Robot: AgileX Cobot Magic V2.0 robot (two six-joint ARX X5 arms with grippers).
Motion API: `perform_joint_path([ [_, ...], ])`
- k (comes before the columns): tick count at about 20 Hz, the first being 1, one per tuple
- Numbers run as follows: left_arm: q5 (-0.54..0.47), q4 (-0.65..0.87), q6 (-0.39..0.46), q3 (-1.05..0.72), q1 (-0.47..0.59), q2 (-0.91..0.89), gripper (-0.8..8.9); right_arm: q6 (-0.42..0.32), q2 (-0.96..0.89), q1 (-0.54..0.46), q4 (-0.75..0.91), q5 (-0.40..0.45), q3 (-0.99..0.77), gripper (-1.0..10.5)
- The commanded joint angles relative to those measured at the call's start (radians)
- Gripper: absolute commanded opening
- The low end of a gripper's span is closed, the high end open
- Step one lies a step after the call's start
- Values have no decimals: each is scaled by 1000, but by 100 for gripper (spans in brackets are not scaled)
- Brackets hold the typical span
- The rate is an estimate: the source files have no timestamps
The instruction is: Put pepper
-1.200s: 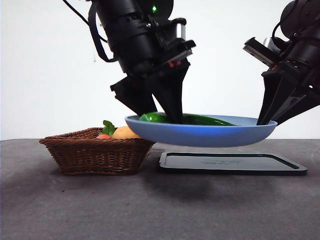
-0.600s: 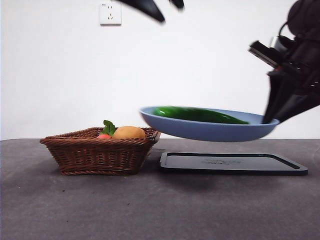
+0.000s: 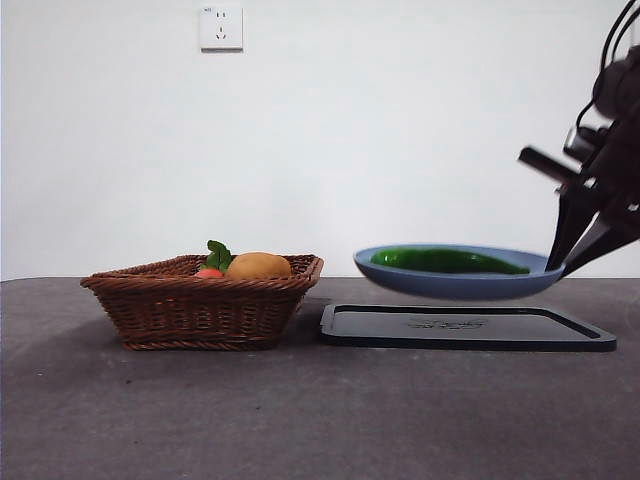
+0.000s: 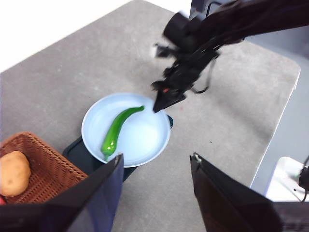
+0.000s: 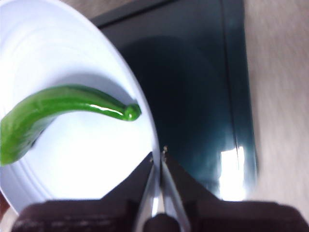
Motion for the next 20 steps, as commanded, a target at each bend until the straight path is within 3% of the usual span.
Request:
perform_joint_path([
  [1, 2, -11, -13, 22, -9, 1, 249, 19, 77, 1, 21, -11, 56, 3],
  [10, 0, -39, -14, 22, -9, 0, 249, 10, 162, 2, 53, -9, 73, 8],
  [14, -2, -43, -14, 22, -9, 0, 249, 0, 156, 2, 47, -12, 73, 161],
  [20, -3, -47, -11, 22, -9, 0, 246, -80, -25, -21, -46, -11, 73, 183],
])
